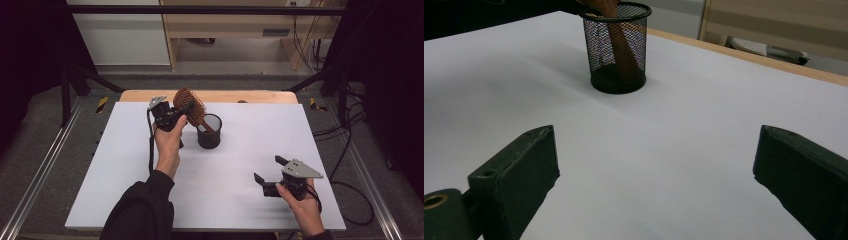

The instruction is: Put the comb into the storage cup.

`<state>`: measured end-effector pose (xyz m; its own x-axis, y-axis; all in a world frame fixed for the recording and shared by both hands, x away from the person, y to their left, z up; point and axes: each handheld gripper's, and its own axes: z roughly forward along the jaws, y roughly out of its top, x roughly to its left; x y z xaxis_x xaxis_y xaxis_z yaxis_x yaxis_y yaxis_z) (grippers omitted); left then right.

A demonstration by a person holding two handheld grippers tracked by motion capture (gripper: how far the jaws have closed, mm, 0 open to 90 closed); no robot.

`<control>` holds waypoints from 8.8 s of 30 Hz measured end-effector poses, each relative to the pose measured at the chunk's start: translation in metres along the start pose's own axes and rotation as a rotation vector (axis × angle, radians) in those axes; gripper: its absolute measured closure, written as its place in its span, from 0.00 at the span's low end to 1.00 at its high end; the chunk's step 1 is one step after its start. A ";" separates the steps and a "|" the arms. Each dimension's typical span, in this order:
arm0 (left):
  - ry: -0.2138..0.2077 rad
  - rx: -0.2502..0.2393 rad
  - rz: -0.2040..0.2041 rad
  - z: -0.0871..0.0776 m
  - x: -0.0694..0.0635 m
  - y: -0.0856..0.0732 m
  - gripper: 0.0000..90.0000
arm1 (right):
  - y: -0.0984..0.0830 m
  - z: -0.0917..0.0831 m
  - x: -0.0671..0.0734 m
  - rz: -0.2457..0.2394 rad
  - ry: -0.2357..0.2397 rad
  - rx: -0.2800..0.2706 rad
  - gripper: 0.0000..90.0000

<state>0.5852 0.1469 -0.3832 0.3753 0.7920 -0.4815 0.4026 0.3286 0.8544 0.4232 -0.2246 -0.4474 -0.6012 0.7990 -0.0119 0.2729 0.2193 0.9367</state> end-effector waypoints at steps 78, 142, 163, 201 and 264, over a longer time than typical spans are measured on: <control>-0.125 0.101 0.108 0.028 0.013 0.020 0.51 | -0.002 0.004 0.002 -0.014 0.001 0.021 0.05; -0.166 0.136 0.338 0.044 0.002 0.030 0.45 | -0.002 0.005 0.002 -0.018 0.003 0.023 0.05; -0.148 0.096 0.405 0.046 0.002 0.027 0.41 | -0.002 0.005 0.003 -0.018 0.006 0.025 0.05; -0.127 0.057 0.424 0.047 0.005 0.019 0.33 | -0.002 0.005 0.004 -0.022 0.010 0.030 0.05; -0.082 0.054 0.470 0.047 -0.001 0.011 0.03 | -0.002 0.005 0.004 -0.022 0.013 0.030 0.05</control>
<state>0.6284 0.1257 -0.3830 0.5906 0.8047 -0.0608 0.2151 -0.0844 0.9729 0.4238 -0.2195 -0.4510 -0.6169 0.7866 -0.0278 0.2819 0.2538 0.9253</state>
